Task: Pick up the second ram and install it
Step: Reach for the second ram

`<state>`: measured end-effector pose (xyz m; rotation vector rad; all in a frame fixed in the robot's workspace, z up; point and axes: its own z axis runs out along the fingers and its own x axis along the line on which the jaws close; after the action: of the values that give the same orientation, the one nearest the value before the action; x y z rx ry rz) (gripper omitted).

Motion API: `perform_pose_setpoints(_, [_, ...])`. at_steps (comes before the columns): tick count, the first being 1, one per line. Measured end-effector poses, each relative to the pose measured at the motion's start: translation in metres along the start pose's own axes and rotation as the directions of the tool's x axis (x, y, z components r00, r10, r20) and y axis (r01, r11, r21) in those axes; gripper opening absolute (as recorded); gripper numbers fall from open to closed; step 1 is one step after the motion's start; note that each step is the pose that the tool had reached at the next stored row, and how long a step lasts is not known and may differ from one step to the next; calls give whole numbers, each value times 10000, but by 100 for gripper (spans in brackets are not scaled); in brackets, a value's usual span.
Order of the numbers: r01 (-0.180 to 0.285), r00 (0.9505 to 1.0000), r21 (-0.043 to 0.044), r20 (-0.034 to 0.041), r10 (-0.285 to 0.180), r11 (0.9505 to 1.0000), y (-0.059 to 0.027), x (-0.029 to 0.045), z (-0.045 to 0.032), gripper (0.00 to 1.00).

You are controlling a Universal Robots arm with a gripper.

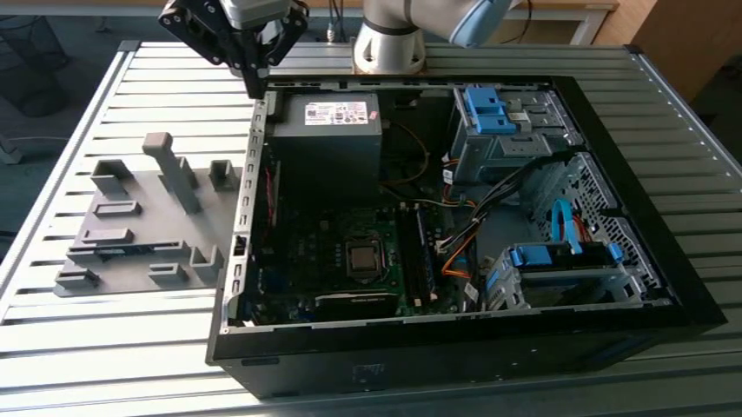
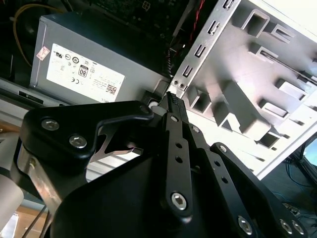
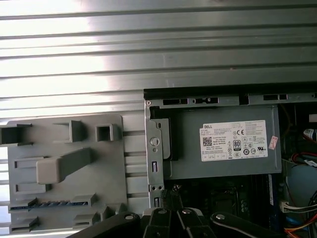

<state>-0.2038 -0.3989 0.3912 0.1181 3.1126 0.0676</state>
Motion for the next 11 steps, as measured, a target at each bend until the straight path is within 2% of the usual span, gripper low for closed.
perform_pose_setpoints(11, [0, 10000, 0, 0, 0, 10000, -7, 92, -1, 11])
